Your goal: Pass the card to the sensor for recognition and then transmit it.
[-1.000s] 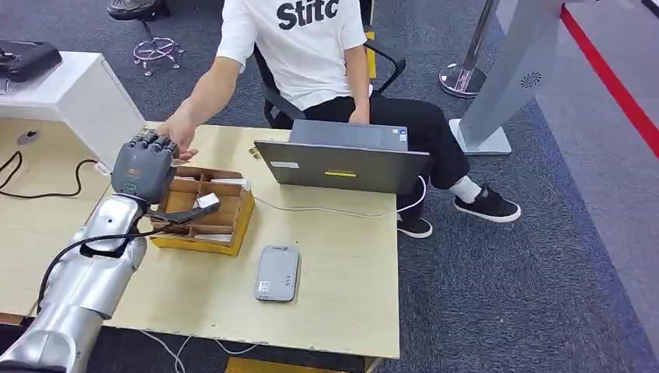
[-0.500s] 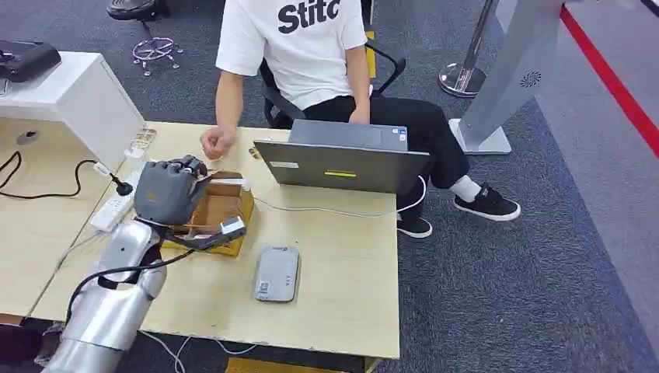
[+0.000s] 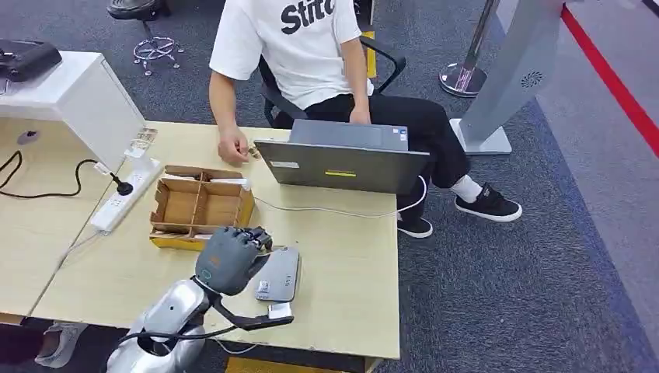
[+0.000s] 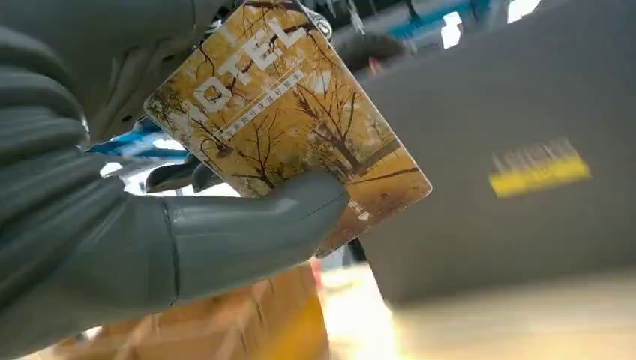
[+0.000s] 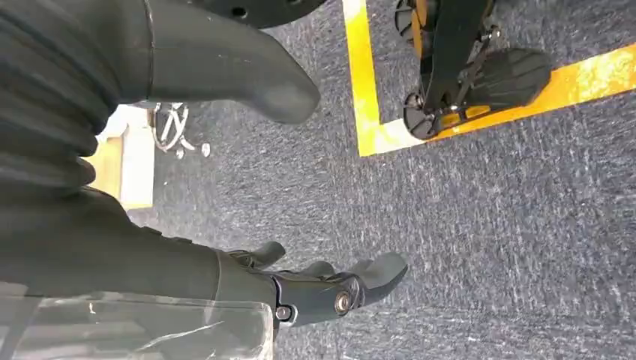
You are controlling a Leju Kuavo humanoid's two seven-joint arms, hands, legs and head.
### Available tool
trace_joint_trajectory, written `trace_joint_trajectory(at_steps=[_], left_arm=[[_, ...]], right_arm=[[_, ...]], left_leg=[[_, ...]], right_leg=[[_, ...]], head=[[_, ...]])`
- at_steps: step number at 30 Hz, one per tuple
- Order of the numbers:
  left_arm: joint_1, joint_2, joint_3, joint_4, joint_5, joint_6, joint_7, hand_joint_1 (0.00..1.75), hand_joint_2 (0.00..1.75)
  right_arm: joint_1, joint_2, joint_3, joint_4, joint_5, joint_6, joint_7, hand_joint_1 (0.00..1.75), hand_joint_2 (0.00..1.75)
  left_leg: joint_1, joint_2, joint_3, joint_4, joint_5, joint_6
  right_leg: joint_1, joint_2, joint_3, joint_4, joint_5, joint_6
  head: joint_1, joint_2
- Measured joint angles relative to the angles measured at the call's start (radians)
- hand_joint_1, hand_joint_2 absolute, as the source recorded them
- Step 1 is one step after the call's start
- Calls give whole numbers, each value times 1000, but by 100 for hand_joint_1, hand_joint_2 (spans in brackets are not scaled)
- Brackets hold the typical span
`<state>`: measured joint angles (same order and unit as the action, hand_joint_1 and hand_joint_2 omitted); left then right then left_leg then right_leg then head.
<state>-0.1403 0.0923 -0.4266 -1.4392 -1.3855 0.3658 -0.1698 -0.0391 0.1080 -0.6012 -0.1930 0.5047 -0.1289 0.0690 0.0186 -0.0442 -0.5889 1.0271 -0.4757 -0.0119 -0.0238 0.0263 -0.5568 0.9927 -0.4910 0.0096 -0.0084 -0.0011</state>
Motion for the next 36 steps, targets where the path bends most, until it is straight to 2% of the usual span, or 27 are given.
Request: trace_joint_trajectory(at_steps=[4,10,16,20,26,29,36], left_arm=[[8,-24,-53,100,4,4,-3,175,175],[5,-66,-80,215,-1,4,-3,175,175],[-26,-87,-91,285,-15,3,9,175,175],[-39,-91,-91,307,-16,42,19,175,175],[-50,-84,-87,289,-8,89,37,175,175],[-68,-66,-66,230,11,116,48,175,175],[-107,-34,14,122,42,118,44,175,175]], right_arm=[[-1,0,-4,0,16,4,-8,0,175],[0,0,-8,0,27,3,2,0,175],[-1,0,-13,0,34,2,13,0,175],[-1,0,-16,0,39,2,14,0,175],[0,0,-22,0,51,2,11,0,175],[0,0,-23,0,55,2,8,0,175],[0,0,-25,0,69,3,7,0,175]], left_leg=[[0,0,0,0,0,0],[0,0,0,0,0,0],[0,0,0,0,0,0],[0,0,1,0,0,0],[0,0,1,0,1,0],[0,0,0,0,1,0],[1,0,0,0,1,0]], right_leg=[[0,0,0,0,0,0],[0,0,0,0,0,0],[0,0,1,0,0,0],[0,0,1,0,0,0],[0,0,1,1,0,0],[0,0,1,1,0,0],[0,0,1,1,0,0]], head=[[0,0],[0,0],[0,0],[0,0],[0,0],[0,0],[0,0]])
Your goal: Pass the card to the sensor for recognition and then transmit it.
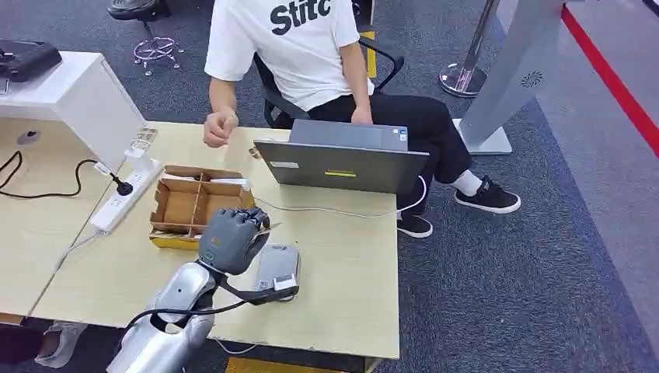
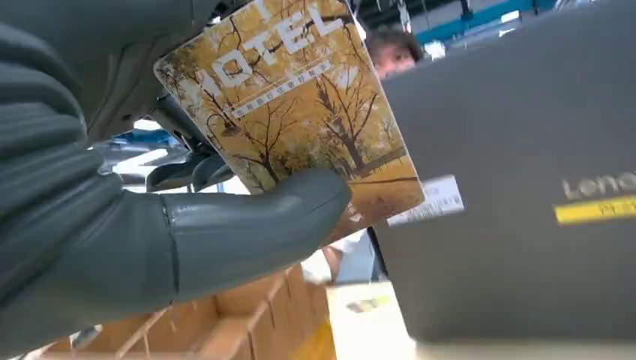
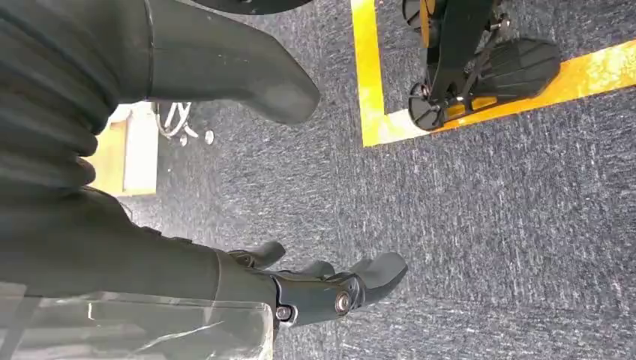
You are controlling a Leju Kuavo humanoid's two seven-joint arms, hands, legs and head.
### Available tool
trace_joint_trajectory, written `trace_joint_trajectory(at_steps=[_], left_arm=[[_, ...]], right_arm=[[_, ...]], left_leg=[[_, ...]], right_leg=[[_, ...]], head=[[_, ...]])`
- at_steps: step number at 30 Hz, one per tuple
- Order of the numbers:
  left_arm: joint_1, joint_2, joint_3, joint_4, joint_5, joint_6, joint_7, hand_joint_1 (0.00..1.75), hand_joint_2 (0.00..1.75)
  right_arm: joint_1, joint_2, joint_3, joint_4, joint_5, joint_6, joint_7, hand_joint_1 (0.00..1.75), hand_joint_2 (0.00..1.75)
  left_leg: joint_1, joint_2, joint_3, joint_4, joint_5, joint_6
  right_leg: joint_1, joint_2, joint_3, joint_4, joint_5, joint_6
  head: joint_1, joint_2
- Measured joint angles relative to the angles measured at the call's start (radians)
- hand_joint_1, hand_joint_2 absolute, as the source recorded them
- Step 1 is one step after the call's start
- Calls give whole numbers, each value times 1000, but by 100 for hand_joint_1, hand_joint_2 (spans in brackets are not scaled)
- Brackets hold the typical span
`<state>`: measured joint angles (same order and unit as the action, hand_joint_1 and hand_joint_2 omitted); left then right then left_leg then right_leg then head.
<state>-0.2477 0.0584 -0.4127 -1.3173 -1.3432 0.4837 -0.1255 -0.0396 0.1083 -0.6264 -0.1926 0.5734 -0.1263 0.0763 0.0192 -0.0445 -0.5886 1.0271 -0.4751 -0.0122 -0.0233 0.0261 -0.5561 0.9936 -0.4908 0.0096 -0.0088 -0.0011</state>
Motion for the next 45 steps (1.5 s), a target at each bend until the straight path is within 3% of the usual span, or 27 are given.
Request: trace_joint_trajectory(at_steps=[5,10,19,20,21,22,23,45], left_arm=[[-54,47,68,-20,4,-11,31,175,175],[-110,101,168,0,24,-30,24,175,175],[-111,113,220,37,17,-2,19,175,175],[-111,113,223,39,17,-2,20,152,175],[-111,113,224,40,17,-1,20,101,175],[-111,113,224,42,17,-2,20,101,175],[-110,113,224,43,18,-3,19,0,175],[-26,99,224,38,29,6,-17,0,175]], right_arm=[[0,0,-2,0,13,2,0,0,175],[0,0,-7,0,18,3,2,0,175],[-1,0,-14,0,22,3,11,0,175],[-1,0,-14,0,23,3,11,0,175],[-1,0,-14,0,24,3,10,0,175],[-1,0,-14,0,24,3,9,0,175],[-1,0,-15,0,24,3,8,0,175],[-2,4,-29,1,16,0,15,0,175]], left_leg=[[0,0,0,0,0,0],[1,0,0,0,1,-1],[0,0,0,0,1,-1],[0,0,0,0,1,-1],[0,0,0,0,1,-1],[0,0,0,0,1,-1],[0,0,0,0,1,-1],[0,0,0,0,1,-1]], right_leg=[[0,0,0,0,0,0],[0,0,0,1,0,-1],[0,0,0,0,0,-1],[0,0,0,0,0,-1],[0,0,0,0,0,-1],[0,0,0,0,0,-1],[0,0,0,0,0,-1],[0,1,0,0,0,-1]], head=[[0,0],[0,0],[0,0],[0,0],[0,0],[0,0],[0,0],[0,0]])
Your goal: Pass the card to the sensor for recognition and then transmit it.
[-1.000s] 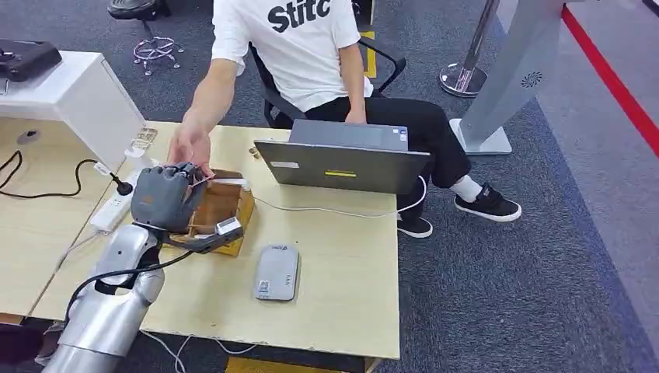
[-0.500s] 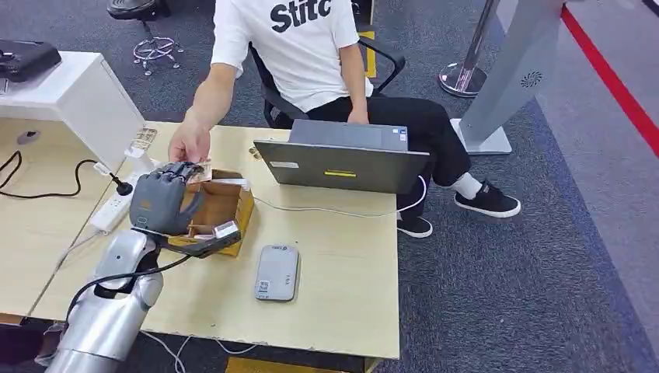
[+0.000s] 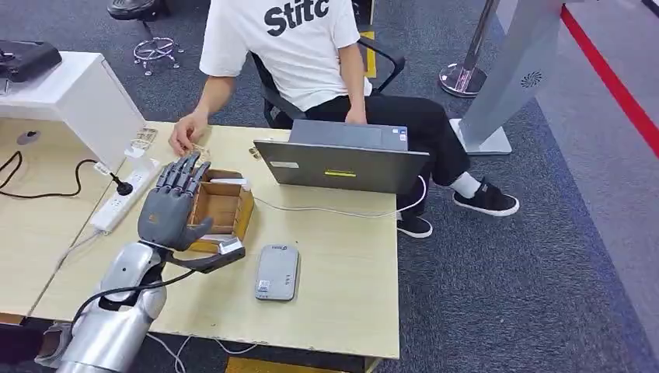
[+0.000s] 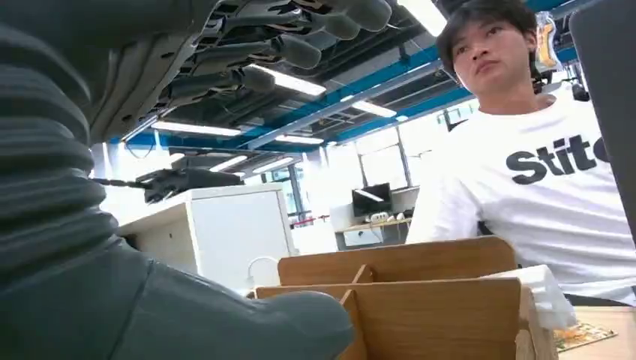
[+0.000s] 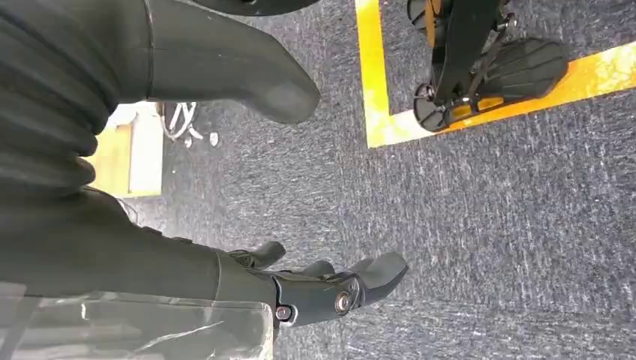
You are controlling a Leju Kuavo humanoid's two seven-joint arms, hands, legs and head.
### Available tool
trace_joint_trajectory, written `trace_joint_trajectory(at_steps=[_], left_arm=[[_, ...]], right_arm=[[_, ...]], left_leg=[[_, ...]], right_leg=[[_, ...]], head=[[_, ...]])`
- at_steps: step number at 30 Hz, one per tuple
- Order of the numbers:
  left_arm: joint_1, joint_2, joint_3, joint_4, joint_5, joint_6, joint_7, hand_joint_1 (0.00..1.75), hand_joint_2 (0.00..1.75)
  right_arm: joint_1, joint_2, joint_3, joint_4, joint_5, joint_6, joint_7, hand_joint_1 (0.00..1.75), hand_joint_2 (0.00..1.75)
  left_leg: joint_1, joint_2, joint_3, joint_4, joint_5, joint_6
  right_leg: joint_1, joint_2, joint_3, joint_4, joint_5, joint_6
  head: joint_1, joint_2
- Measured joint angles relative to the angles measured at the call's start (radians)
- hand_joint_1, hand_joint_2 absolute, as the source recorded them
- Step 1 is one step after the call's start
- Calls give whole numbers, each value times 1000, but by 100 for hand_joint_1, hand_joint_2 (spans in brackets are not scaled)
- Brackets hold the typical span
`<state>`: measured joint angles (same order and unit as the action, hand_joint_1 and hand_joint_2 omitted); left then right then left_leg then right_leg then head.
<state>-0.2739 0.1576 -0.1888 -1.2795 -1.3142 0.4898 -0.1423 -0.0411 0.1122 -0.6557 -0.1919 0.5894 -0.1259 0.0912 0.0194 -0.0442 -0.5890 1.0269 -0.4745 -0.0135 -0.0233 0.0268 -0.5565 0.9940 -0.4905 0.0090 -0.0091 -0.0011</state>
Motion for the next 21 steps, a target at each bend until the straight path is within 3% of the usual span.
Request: trace_joint_trajectory(at_steps=[5,9,17,21], left_arm=[[104,-3,0,-64,-35,48,-11,0,175],[182,31,4,-104,-67,46,2,0,175],[204,115,68,-94,-91,27,16,0,175],[201,132,105,-77,-87,22,17,0,175]], right_arm=[[1,3,-19,0,-7,-6,3,0,175],[1,3,-33,0,-9,-8,2,0,175],[1,4,-44,0,-8,-10,-3,0,175],[1,4,-46,0,-2,-10,5,0,175]], left_leg=[[0,0,0,0,-2,0],[0,0,0,0,-2,0],[1,0,0,-1,-1,-1],[1,0,0,0,-1,-1]], right_leg=[[0,0,0,0,-1,0],[0,0,-1,0,-2,0],[0,0,0,0,-2,0],[0,0,0,0,-2,0]], head=[[0,0],[0,0],[0,0],[0,0]])
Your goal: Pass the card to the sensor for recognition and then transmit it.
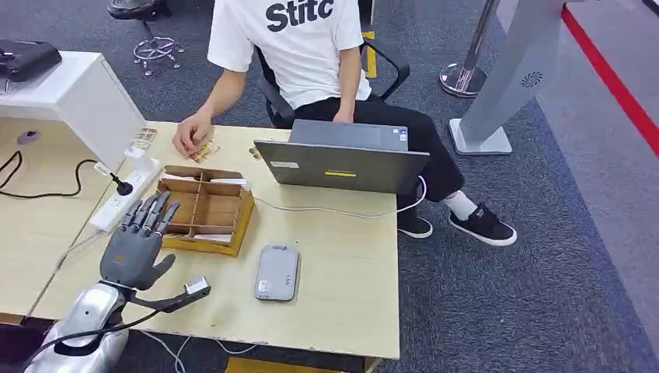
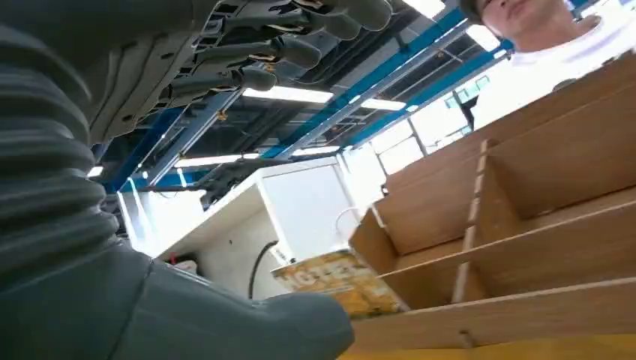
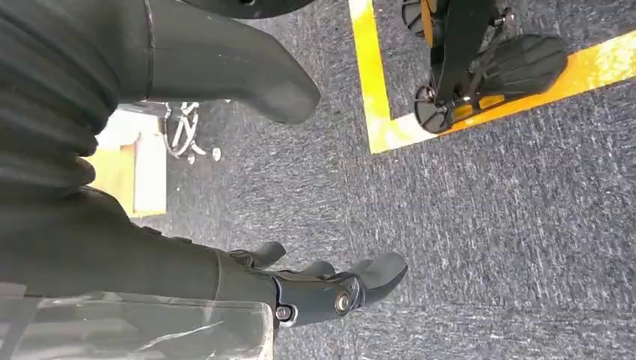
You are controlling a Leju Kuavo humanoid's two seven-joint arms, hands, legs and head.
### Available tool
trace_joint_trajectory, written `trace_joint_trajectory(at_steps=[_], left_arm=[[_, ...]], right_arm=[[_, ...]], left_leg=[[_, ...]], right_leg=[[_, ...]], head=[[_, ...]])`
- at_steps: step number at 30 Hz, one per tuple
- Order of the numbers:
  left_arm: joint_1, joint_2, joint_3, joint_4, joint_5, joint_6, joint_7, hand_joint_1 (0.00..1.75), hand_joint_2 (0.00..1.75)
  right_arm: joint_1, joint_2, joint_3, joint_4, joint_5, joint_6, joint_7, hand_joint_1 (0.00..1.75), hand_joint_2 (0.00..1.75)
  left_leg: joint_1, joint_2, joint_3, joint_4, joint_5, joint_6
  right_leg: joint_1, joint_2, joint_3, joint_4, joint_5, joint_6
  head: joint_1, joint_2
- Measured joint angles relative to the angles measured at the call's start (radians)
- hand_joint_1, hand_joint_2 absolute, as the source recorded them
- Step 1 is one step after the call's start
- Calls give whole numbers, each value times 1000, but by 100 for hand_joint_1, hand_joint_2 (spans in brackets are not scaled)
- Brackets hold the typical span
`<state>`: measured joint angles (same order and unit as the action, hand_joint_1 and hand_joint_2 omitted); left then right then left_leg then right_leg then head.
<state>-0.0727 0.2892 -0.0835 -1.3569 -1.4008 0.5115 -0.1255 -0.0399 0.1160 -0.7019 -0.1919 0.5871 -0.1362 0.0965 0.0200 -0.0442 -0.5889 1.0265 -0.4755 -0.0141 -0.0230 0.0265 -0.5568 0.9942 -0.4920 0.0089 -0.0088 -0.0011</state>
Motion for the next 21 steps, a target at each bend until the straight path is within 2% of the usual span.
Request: trace_joint_trajectory(at_steps=[6,21], left_arm=[[-35,8,27,47,2,-26,0,0,175],[-140,-5,27,196,-35,-76,0,0,175]], right_arm=[[0,0,-3,0,8,3,-3,0,175],[-2,0,-4,0,31,11,-3,0,175]], left_leg=[[0,0,0,0,0,0],[0,0,0,0,0,0]], right_leg=[[0,0,0,0,0,0],[0,0,0,0,0,0]], head=[[0,0],[0,0]])
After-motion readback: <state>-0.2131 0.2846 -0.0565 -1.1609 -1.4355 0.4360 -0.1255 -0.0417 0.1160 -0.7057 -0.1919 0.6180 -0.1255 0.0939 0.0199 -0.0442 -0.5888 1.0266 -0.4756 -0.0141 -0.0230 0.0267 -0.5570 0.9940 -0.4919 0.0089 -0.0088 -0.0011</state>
